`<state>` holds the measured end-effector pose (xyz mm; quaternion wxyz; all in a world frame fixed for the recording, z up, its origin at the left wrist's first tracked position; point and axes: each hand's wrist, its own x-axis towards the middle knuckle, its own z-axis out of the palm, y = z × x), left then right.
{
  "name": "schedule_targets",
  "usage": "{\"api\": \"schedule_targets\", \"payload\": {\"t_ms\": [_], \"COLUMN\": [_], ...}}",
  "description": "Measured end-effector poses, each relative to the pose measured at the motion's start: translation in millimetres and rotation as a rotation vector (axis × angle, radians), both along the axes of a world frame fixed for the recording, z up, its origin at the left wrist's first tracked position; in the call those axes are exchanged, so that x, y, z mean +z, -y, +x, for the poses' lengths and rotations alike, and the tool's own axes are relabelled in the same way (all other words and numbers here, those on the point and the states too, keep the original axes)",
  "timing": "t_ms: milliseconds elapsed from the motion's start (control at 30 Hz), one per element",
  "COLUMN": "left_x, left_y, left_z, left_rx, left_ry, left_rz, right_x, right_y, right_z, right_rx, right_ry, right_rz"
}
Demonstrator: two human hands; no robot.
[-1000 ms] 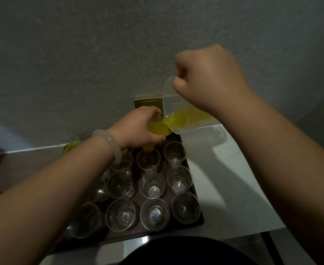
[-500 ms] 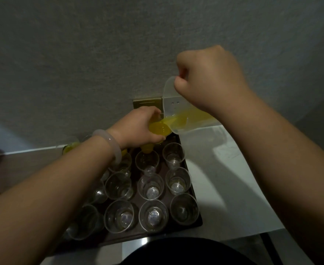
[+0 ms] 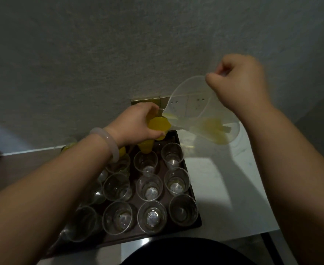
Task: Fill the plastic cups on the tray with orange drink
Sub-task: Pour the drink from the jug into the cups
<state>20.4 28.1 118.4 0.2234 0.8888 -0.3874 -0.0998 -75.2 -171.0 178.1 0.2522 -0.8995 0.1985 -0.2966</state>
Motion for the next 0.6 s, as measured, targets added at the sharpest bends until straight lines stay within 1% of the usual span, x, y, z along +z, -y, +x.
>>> {"api": "schedule_targets", "payload": {"t_ms": [100, 267, 467, 600], "left_x": [0, -3, -9, -11], "left_y": [2, 11, 27, 35], "left_z": [0, 3, 7, 10], "left_rx": [0.011, 0.012, -0.02, -0.066], "left_ry": [-0.01, -0.001, 0.011, 0.023], "left_rz": [-0.009, 0.008, 0.065, 0.136], "right_x": [-13, -34, -45, -53], "right_y": [16, 31, 38, 41], "right_z": [-8, -15, -20, -23], "right_rx": [-0.086, -0.214, -0.304, -0.342], "right_ry": [0.026, 0.154, 0.303, 0.325], "right_rz": [0.149, 0.36, 0.485, 0.487]}}
